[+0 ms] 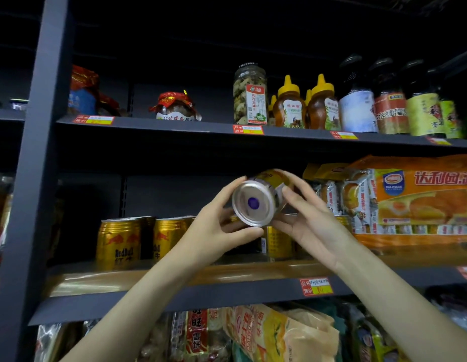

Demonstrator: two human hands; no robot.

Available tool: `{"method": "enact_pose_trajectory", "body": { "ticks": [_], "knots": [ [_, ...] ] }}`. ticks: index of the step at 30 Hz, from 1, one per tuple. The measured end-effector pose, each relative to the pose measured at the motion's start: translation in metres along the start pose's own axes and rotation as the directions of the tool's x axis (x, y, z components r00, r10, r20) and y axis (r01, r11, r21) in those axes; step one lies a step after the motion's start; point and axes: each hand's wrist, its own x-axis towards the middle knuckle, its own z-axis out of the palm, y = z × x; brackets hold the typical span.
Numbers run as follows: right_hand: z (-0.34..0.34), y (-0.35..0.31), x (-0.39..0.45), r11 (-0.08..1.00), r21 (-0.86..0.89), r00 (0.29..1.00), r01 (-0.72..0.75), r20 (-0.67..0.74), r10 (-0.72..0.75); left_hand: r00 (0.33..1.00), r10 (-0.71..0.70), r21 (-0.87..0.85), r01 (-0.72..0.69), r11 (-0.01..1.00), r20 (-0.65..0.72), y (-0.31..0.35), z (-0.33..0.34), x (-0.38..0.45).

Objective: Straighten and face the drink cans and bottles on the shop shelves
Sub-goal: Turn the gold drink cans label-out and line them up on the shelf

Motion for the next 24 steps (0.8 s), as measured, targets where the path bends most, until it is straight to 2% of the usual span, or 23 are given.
{"method": "enact_pose_trajectory", "body": {
  "ticks": [2, 4, 7, 10, 12, 14, 17, 19, 22, 24],
  "knots": [
    [-0.001, -0.001, -0.002, 0.941, -0.286, 0.983, 0.180, 0.010, -0.185, 0.992, -0.125, -0.160, 0.127, 0.979, 0.024, -0.003, 0.001, -0.001],
    [-0.001, 0.000, -0.005, 0.833, -0.474, 0.956, 0.285, 0.078, -0.283, 0.984, -0.179, -0.192, 0.179, 0.965, 0.015, -0.009, 0.001, -0.001],
    [-0.003, 0.000, -0.008, 0.826, -0.482, 0.956, 0.293, 0.122, -0.269, 0.990, -0.144, -0.074, 0.144, 0.987, 0.011, -0.015, 0.004, -0.002],
    [-0.006, 0.000, -0.007, 0.852, -0.463, 0.969, 0.244, 0.159, -0.191, 0.995, -0.091, -0.043, 0.089, 0.995, -0.029, -0.019, 0.006, -0.002],
    [-0.006, -0.003, -0.008, 0.787, -0.559, 0.965, 0.262, 0.180, -0.193, 0.999, -0.051, 0.041, 0.052, 0.998, -0.018, -0.022, 0.008, -0.002],
    [-0.005, -0.010, -0.008, 0.703, -0.649, 0.957, 0.290, 0.192, -0.217, 0.999, -0.030, 0.200, 0.027, 0.979, 0.015, -0.021, 0.009, 0.000],
    [-0.009, -0.025, -0.004, 0.663, -0.709, 0.967, 0.240, 0.110, -0.231, 0.998, -0.039, 0.525, 0.010, 0.851, 0.045, -0.020, 0.001, 0.009],
    [-0.018, -0.030, 0.003, 0.586, -0.788, 0.964, 0.188, 0.034, -0.263, 1.000, -0.029, 0.688, 0.015, 0.726, 0.010, -0.027, -0.009, 0.018],
    [-0.029, -0.024, 0.009, 0.443, -0.892, 0.970, 0.093, -0.019, -0.242, 0.987, -0.152, 0.830, 0.126, 0.543, -0.050, -0.041, -0.022, 0.024],
    [-0.033, -0.014, 0.011, 0.384, -0.923, 0.980, 0.027, -0.050, -0.191, 0.970, -0.239, 0.866, 0.154, 0.476, -0.041, -0.048, -0.021, 0.022]
  ]
}}
